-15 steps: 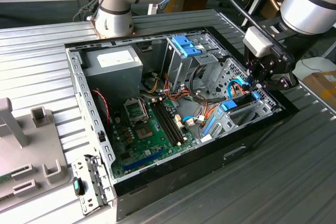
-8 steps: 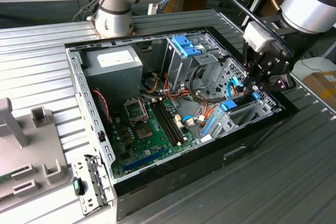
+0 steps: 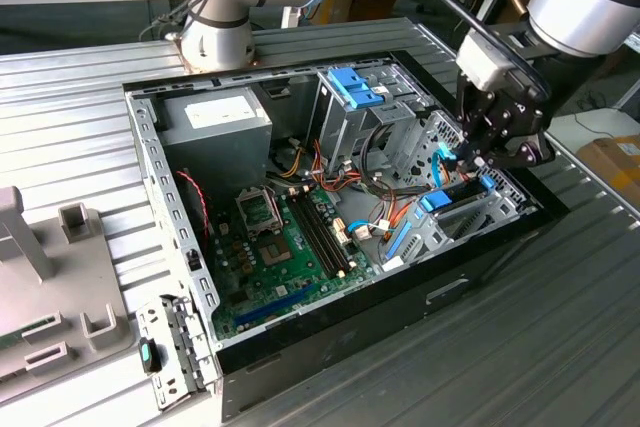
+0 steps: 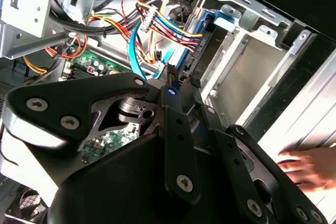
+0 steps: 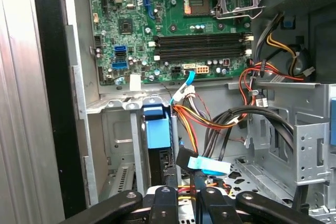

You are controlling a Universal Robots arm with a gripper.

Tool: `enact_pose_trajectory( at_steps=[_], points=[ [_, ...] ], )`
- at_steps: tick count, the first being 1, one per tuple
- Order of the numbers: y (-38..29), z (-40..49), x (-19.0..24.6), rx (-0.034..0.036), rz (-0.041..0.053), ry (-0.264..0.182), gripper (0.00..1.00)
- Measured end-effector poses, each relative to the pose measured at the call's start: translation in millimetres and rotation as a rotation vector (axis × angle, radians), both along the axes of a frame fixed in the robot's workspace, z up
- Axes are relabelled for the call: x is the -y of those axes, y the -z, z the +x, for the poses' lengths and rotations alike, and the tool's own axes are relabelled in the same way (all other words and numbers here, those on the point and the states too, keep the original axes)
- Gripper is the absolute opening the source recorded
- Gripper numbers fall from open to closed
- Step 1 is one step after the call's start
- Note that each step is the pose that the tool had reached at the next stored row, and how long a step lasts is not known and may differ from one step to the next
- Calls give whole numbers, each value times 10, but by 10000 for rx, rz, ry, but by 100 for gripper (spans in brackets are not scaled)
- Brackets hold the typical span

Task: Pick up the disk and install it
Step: 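Insert the first disk wire, then insert the second disk wire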

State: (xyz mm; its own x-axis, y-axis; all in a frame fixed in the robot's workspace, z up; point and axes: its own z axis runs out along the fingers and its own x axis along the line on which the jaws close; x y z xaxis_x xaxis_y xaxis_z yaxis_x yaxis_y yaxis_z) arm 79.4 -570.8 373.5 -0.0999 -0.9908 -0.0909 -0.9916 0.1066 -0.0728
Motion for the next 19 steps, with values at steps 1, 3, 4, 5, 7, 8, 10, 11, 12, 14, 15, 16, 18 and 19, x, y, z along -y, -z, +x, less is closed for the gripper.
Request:
enact_pose_trajectory(
  at_steps=[1,3,4,5,7,8,10,11,12,14,15,16,18,19],
  points=[
    [0,0,0,0,0,1,24],
    [0,2,0,0,0,1,24],
    [0,2,0,0,0,1,24],
    [0,2,0,0,0,1,24],
    [0,3,0,0,0,1,24],
    [0,3,0,0,0,1,24],
    [0,3,0,0,0,1,24],
    [0,3,0,0,0,1,24],
    [0,3,0,0,-1,1,24],
    [0,3,0,0,0,1,24],
    [0,115,0,-12,0,1,24],
    [0,153,0,-20,0,0,24],
    [0,251,0,-66,1,0,24],
    [-4,274,-1,-117,-2,0,24]
  ],
)
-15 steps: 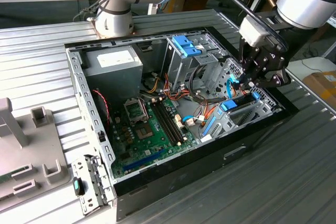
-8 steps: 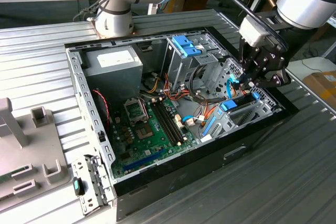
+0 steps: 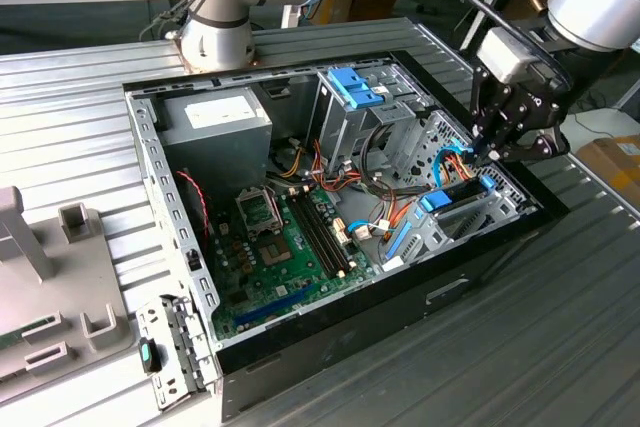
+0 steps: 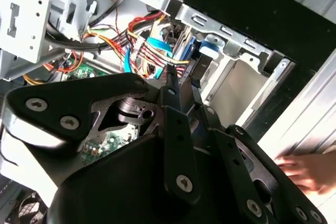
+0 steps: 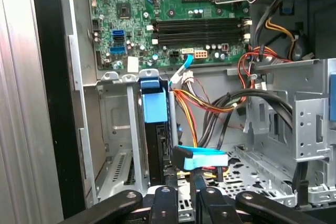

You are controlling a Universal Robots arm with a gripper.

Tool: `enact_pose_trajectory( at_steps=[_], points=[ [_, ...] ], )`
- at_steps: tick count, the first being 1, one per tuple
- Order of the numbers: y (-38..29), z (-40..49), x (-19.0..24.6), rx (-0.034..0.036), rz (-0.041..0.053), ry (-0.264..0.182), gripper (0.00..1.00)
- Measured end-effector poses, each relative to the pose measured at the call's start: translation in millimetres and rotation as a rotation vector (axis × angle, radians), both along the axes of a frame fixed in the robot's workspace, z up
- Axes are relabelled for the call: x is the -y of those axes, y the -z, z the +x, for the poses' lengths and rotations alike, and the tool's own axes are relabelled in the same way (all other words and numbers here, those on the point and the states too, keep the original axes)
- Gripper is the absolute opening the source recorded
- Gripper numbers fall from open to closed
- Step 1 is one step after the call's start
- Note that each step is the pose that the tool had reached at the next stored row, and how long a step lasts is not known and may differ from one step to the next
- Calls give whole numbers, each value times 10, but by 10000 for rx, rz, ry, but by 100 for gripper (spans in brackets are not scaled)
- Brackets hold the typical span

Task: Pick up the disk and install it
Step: 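Insert the second disk wire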

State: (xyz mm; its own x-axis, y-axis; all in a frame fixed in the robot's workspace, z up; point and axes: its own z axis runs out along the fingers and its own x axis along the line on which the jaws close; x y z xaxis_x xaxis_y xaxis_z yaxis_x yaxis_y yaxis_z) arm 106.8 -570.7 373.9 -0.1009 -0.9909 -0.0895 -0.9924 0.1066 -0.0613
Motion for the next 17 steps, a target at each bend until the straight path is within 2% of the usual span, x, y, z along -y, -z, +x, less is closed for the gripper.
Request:
enact_pose_trajectory(
  at_steps=[1,4,5,11,12,15,17],
  points=[
    [-19,1,-1,-24,2,2,24],
    [-191,2,-5,-35,9,1,24],
    [-204,-6,-5,-32,18,1,24],
    [-203,-205,-3,34,16,1,24],
    [-201,-223,-2,39,17,2,24],
    [-111,-231,8,40,16,6,24],
    [-94,-231,9,40,14,7,24]
  ],
)
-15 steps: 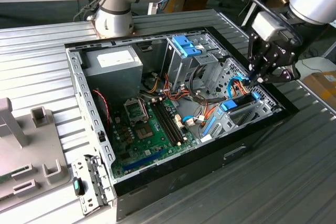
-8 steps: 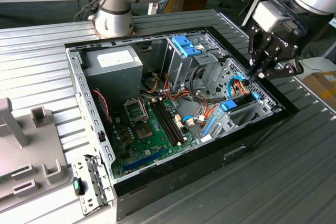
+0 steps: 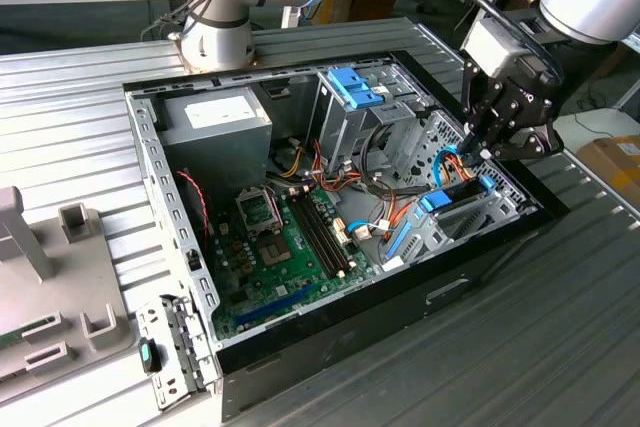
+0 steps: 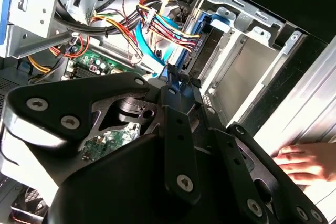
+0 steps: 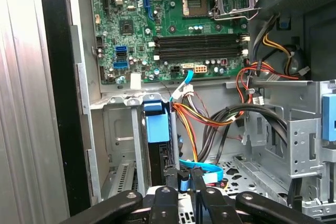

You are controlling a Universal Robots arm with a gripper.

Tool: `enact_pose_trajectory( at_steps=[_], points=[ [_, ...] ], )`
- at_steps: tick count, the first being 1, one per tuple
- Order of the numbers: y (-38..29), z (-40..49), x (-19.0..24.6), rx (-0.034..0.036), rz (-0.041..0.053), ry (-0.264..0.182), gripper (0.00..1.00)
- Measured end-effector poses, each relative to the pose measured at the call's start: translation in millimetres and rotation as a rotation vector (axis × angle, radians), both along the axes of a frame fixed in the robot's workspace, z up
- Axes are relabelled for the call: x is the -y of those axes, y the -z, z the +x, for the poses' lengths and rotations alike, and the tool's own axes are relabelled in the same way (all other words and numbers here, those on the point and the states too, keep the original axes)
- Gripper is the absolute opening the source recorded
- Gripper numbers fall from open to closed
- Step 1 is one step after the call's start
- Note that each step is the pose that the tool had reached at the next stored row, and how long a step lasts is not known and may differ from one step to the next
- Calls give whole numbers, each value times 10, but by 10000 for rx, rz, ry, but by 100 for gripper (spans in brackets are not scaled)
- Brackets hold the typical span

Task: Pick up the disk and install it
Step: 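Insert the second disk wire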

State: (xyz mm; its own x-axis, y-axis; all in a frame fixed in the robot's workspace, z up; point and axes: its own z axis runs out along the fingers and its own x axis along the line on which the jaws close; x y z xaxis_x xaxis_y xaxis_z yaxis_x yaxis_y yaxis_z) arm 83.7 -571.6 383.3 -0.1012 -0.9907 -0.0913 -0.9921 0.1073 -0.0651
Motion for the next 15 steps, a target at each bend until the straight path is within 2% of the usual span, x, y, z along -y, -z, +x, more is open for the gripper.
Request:
enact_pose_trajectory(
  at_steps=[8,9,10,15],
  points=[
    [2,0,0,0,2,0,24],
    [2,0,0,0,2,0,23],
    [2,0,0,0,1,0,16],
    [3,0,0,0,2,0,16]
  ],
)
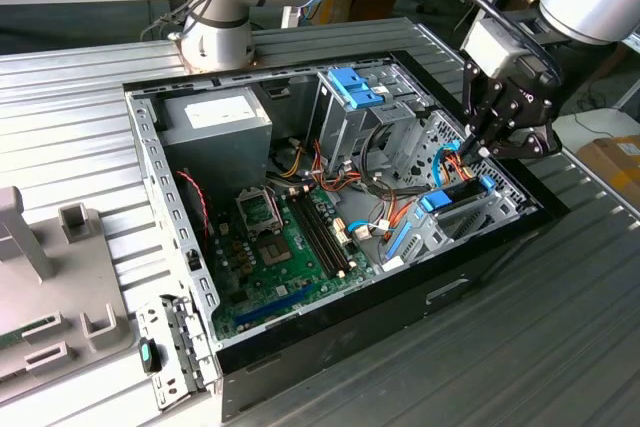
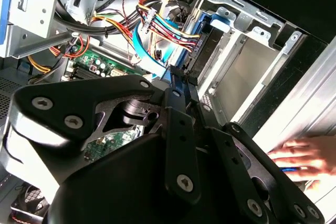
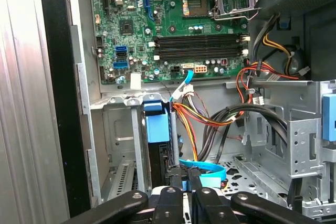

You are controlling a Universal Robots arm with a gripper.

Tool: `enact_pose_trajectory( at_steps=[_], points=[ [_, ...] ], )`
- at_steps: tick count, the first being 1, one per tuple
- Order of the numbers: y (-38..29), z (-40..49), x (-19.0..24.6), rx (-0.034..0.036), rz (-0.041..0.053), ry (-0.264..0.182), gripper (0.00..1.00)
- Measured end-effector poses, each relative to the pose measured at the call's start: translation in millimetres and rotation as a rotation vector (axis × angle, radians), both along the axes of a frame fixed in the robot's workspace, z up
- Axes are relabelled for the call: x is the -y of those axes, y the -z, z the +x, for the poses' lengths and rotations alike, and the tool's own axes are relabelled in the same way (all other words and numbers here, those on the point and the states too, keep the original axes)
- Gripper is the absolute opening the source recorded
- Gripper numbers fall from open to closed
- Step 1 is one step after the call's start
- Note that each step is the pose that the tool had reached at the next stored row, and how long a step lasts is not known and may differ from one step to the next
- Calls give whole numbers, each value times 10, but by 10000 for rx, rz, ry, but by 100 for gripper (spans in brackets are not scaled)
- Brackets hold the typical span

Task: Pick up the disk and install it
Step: 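Insert the second disk wire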

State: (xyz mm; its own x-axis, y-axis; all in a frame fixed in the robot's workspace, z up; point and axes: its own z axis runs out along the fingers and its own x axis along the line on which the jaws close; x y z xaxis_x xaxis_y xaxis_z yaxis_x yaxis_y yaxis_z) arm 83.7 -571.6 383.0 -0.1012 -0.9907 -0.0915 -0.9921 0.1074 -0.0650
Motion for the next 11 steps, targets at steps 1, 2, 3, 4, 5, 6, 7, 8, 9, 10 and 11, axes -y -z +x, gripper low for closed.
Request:
enact_pose_trajectory(
  at_steps=[1,2,3,4,5,6,7,8,9,10,11],
  points=[
    [0,0,0,0,0,0,16],
    [4,0,0,-1,3,0,16],
    [39,0,5,-28,2,0,16],
    [73,2,11,-47,2,0,16],
    [108,15,18,-80,3,0,16],
    [121,24,18,-101,-1,1,16],
    [135,30,19,-115,0,1,16],
    [149,34,19,-130,-3,0,16],
    [161,39,19,-144,-11,1,16],
    [181,54,19,-173,-26,1,16],
    [219,70,41,-218,-60,1,16]
  ],
)
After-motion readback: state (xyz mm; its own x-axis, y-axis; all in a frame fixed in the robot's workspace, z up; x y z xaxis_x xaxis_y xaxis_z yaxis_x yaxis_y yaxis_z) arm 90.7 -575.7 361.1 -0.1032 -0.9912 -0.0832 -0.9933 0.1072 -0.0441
